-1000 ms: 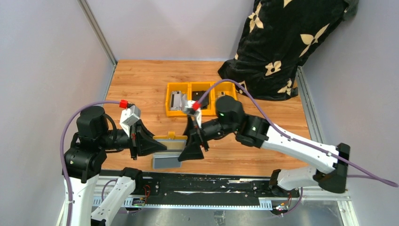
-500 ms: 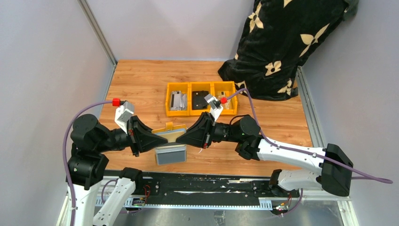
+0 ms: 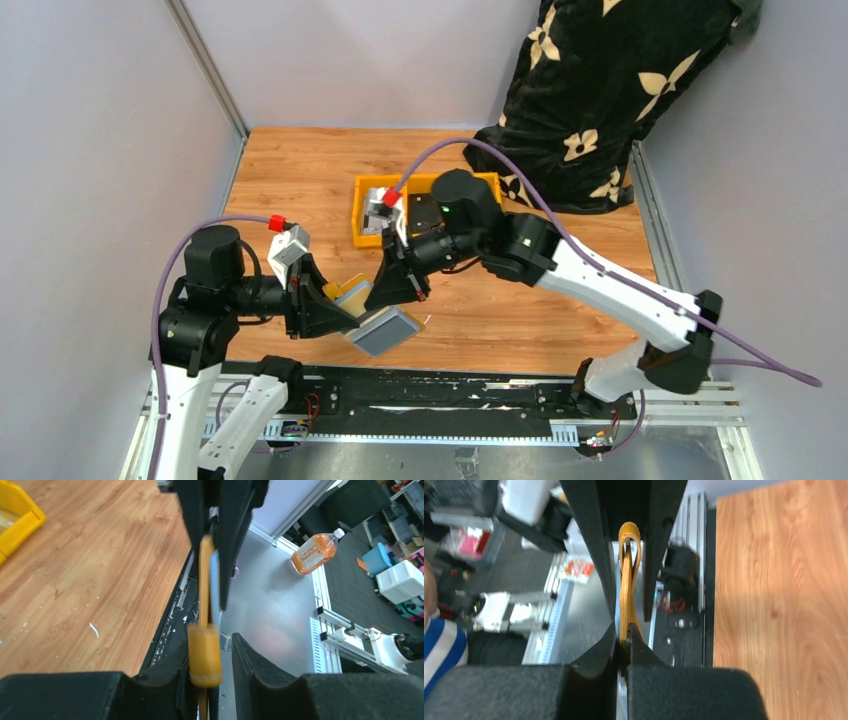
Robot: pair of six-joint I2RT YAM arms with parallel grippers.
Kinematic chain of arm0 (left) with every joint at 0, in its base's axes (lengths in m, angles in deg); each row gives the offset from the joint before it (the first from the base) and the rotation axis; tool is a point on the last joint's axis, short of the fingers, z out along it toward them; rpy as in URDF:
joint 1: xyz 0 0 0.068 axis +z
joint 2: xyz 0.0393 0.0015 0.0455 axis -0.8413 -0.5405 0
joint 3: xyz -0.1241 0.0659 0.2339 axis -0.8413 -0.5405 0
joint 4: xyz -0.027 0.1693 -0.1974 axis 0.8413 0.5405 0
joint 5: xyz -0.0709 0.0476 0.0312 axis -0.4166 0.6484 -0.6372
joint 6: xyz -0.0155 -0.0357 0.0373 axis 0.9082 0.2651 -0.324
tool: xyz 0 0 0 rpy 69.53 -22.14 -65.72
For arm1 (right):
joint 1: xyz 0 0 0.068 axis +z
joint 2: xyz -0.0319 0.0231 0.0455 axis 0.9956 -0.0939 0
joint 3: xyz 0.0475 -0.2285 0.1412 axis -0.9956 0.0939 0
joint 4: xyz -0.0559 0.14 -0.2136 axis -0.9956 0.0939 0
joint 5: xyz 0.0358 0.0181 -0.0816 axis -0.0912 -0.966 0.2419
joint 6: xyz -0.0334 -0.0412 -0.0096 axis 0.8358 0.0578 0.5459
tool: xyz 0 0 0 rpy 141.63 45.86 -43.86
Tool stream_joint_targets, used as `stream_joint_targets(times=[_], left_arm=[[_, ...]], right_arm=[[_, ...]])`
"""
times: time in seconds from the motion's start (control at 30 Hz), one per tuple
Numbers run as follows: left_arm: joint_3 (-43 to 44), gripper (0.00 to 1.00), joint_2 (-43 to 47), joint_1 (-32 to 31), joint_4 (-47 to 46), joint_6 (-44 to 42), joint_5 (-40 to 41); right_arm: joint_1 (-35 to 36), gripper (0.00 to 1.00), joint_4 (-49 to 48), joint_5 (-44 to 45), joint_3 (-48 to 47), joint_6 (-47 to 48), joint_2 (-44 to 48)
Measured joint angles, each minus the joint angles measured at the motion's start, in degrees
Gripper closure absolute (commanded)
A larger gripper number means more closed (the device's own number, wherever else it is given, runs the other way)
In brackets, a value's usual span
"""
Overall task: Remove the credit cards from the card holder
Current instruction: Remove the credit card from the card holder.
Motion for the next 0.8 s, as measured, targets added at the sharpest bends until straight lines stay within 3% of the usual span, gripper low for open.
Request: stream_joint_targets(times=[0.13,0.3,0.33,0.4,0.47,0.57,0.7,0.73,0.8], left_arm=[[-1.9,0.82,-0.2,0.0,1.0,-0.8,-0.3],[-3.9,1.00,-0.2,-0.2,1.2,-1.9,-1.2],[-4.0,1.00,-0.1,-0.3,1.1,-2.0,-1.4],[-4.1,1.00,0.0,-0.5,1.0,-2.2,-1.7],[-4.1,1.00,0.1,-0.7,1.0,-2.7,-1.9],[-3.8,1.00,-0.1,-0.9,1.3,-3.0,-1.9],[-1.4,1.00,-1.7,-0.9,1.5,-3.1,-1.5],[-0.8,1.00,-2.1,-0.9,1.5,-3.1,-1.2],[0.5,1.00,-2.7,-0.9,1.6,-3.1,-0.6]], right_arm=[[0.0,1.00,12.2,-2.8,-6.6,6.4,-6.9],[0.1,0.99,20.1,-4.1,-12.1,10.6,-10.1],[0.1,0.91,21.2,-4.3,-13.0,11.2,-10.5],[0.2,0.64,22.5,-5.1,-14.3,12.0,-11.2],[0.2,0.49,22.3,-6.5,-14.0,12.2,-11.2],[-0.4,0.39,16.5,-9.3,-8.6,9.9,-8.5],[-2.0,0.34,-3.8,-12.1,11.1,0.2,1.0],[-2.6,0.34,-9.5,-12.4,16.0,-3.0,3.3],[-3.8,0.45,-22.4,-12.3,25.6,-9.8,7.8]])
